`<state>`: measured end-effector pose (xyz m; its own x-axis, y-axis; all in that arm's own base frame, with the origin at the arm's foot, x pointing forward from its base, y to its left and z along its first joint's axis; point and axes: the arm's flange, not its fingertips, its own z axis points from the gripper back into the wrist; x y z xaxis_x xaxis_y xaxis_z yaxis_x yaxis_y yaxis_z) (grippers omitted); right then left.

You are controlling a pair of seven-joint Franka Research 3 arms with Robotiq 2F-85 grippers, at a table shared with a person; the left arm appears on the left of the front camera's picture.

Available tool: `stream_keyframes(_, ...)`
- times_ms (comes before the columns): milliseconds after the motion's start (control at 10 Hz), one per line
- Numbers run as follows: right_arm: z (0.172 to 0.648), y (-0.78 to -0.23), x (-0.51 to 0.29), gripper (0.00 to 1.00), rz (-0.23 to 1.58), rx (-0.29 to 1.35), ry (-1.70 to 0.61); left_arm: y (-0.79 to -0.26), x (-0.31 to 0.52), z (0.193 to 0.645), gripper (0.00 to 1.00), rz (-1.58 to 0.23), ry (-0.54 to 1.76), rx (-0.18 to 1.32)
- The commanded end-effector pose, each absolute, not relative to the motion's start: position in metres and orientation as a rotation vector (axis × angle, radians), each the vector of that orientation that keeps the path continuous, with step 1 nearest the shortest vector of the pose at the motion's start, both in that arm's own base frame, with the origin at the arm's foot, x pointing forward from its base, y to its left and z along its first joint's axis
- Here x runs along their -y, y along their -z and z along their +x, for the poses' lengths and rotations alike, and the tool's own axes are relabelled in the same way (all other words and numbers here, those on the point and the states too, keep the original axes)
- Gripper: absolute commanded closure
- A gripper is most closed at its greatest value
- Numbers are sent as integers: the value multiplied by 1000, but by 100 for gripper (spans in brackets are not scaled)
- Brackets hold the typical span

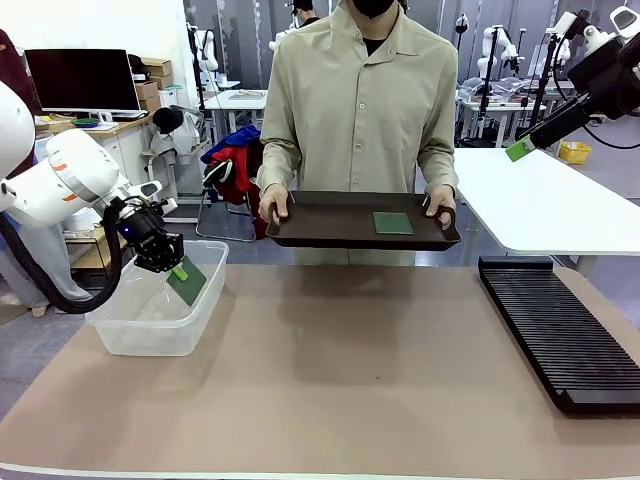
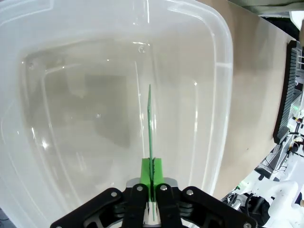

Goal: Sort PCBs into racks and boxes based on the side picked up.
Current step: If the short side of the Blank PCB is picked up, insert it into the PCB Rack ; if the long side is picked up, place it in the Organizing box.

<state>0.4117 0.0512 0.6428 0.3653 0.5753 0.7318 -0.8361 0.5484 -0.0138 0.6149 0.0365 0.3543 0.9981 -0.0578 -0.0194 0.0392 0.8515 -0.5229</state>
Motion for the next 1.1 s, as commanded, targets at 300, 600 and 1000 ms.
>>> stream_keyframes(300, 412, -641, -52, 0, 400, 764, -938, -343, -37, 618, 97, -582, 25, -34)
stream_keyframes(600, 412, -641, -52, 0, 400, 764, -938, -343, -37, 618, 97, -582, 25, -34)
stream_keyframes(1000, 412, -641, -52, 0, 400, 764, -938, -335, -40, 621, 97, -554, 48, -30)
